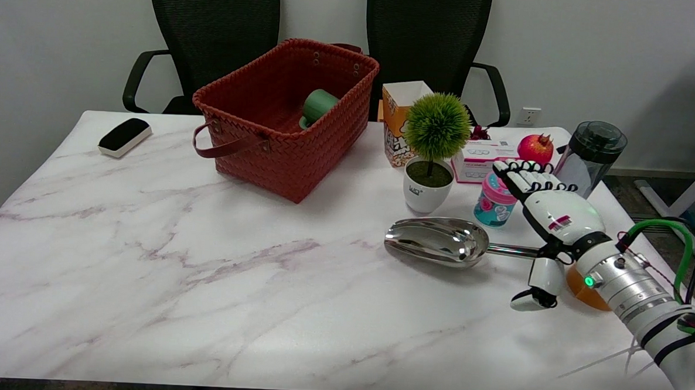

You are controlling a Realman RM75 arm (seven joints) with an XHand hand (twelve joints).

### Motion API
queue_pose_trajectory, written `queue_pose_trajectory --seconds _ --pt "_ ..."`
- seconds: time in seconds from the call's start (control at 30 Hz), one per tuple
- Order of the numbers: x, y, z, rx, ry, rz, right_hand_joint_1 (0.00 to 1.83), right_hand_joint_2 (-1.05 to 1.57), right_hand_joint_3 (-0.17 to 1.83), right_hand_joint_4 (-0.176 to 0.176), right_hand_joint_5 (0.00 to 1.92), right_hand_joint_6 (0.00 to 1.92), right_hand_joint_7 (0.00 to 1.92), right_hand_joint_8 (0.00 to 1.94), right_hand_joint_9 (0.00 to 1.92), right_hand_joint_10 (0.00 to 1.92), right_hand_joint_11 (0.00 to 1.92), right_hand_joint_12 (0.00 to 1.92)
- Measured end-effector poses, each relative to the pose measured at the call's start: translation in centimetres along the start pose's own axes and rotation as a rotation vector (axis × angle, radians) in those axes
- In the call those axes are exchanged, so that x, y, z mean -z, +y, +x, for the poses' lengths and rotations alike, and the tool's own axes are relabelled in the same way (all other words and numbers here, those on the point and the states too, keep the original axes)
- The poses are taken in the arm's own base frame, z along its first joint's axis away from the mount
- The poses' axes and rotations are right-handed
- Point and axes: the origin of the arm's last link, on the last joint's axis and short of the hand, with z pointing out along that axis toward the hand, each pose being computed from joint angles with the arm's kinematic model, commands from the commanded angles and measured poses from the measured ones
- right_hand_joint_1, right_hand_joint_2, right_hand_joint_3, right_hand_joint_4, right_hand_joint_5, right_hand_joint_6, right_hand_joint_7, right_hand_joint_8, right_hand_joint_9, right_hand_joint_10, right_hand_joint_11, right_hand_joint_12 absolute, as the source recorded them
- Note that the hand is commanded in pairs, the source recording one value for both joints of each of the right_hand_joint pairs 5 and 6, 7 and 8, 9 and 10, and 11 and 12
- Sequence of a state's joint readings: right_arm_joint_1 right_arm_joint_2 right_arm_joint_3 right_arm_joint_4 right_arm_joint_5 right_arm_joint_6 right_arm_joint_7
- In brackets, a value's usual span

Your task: Pick up the stainless steel scoop.

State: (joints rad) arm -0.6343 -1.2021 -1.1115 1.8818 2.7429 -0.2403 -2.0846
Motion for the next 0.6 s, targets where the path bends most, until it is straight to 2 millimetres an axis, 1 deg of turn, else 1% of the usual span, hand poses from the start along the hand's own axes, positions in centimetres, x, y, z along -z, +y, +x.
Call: queue_pose_trajectory --seconds 0.33,0.4,0.43,0.5,0.6 --pt "0.1 -1.0 -0.7 0.003 0.014 -0.001 1.16 -0.69 0.95 0.0 0.02 0.02 0.01 0.01 0.0 0.0 0.0 0.0" --pt "0.2 -1.1 -0.7 0.003 0.016 -0.003 1.15 -0.63 0.88 0.0 0.03 0.03 0.02 0.02 0.0 0.0 0.0 0.0" --pt "0.2 -1.2 -0.8 0.004 0.016 -0.004 1.15 -0.57 0.81 0.0 0.03 0.03 0.03 0.03 0.01 0.01 0.0 0.0" --pt "0.2 -1.3 -0.8 0.005 0.019 -0.005 1.14 -0.5 0.71 0.0 0.03 0.03 0.03 0.03 0.01 0.01 0.25 0.25" --pt "0.2 -1.3 -0.9 0.006 0.021 -0.007 1.14 -0.44 0.62 0.0 0.04 0.04 0.04 0.04 0.02 0.02 0.49 0.49"
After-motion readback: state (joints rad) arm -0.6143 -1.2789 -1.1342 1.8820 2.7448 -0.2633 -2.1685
